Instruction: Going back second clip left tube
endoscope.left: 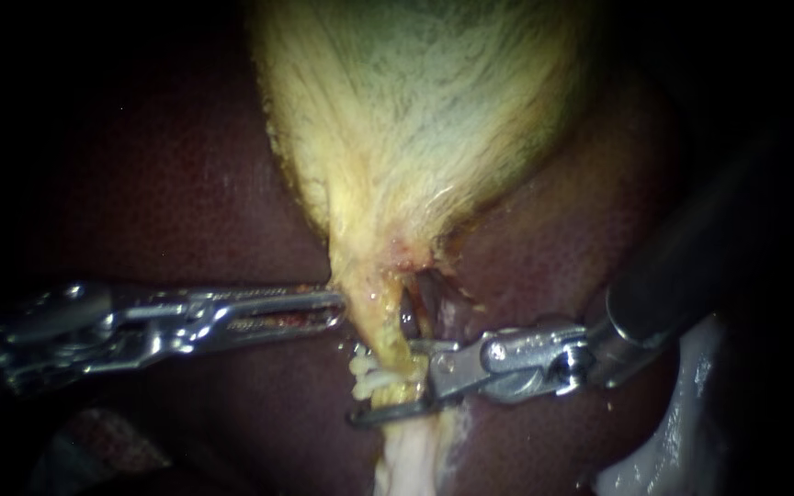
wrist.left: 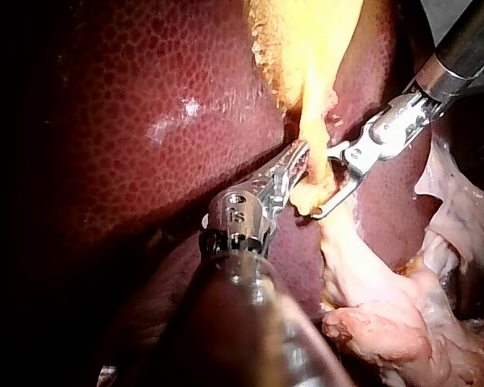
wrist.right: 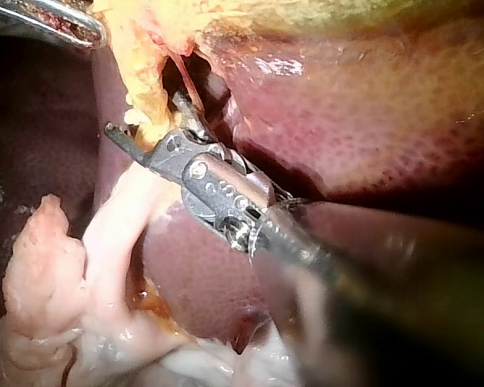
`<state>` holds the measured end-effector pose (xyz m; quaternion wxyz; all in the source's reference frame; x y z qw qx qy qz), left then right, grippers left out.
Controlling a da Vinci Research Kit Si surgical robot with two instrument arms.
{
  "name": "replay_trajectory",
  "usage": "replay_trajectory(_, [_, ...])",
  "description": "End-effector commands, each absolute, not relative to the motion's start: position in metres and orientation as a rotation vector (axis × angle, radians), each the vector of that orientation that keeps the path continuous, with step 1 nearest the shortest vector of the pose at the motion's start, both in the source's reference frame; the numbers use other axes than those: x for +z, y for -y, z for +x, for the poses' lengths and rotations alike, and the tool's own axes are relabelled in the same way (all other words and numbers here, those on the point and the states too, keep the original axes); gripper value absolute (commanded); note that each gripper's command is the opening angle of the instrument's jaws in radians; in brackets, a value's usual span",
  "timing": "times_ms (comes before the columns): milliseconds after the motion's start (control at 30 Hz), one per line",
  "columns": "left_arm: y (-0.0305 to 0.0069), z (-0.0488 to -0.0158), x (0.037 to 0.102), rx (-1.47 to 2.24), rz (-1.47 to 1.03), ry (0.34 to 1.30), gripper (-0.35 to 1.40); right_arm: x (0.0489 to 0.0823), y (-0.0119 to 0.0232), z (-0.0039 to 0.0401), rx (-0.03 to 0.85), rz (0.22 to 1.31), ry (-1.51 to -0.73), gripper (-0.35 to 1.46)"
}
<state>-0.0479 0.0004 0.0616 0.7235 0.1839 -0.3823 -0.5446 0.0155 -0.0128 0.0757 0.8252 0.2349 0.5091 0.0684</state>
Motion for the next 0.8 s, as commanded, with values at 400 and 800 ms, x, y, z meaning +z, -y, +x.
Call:
replay_trajectory(400, [-0.0003,-0.0478,0.0616,-1.202,0.406,0.844,-0.27,0.0745,0.0121,0.0125,0.114,0.490,-1.091,0.60])
replay_trajectory(800, [-0.0004,-0.0478,0.0618,-1.201,0.406,0.844,-0.27,0.0702,0.0083,0.0060,0.074,0.422,-1.103,0.60])
